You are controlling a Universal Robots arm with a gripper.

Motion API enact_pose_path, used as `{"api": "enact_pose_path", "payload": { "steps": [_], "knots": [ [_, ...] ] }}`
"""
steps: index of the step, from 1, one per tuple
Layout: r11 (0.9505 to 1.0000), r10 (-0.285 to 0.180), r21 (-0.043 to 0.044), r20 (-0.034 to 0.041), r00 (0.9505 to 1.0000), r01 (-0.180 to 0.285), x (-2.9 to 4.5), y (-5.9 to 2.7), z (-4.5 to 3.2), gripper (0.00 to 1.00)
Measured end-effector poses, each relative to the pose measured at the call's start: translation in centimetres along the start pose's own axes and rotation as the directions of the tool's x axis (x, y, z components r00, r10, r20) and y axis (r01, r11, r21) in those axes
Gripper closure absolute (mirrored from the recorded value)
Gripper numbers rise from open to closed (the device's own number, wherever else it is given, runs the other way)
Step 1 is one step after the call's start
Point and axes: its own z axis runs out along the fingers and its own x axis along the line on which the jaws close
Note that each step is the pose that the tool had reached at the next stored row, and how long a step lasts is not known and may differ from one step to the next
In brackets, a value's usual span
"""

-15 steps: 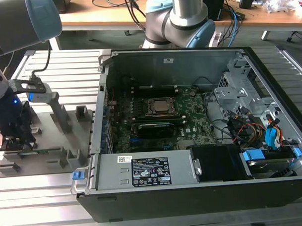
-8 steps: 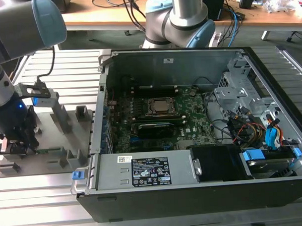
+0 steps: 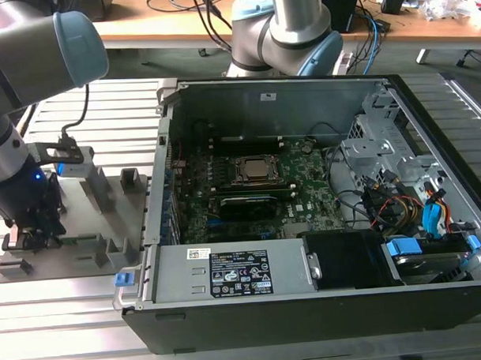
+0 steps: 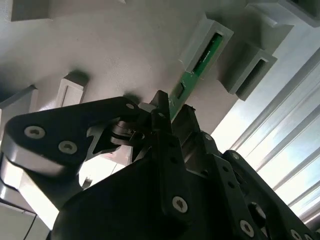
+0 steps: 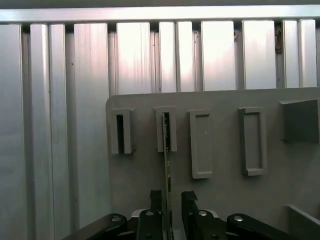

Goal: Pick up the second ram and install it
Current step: 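Pick up the second ram and move it above second insertion slot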

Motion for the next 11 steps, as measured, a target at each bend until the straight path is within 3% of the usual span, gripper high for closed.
{"api": "enact_pose_path", "payload": {
  "steps": [6, 7, 8, 11],
  "knots": [
    [1.0, 0.0, 0.0, 0.0004, 1.0, 0.0, 0.0, 0.04, 0.23, 0.7],
    [1.0, 0.0, 0.0, 0.0004, 1.0, 0.0, 0.0, 0.04, 0.23, 0.71],
    [1.0, 0.0, 0.0, 0.0004, 1.0, 0.0, 0.0, 0.04, 0.23, 0.85],
    [1.0, 0.0, 0.0, 0.0006, 1.0, 0.0, 0.0, 0.03, 0.23, 0.86]
  ]
}}
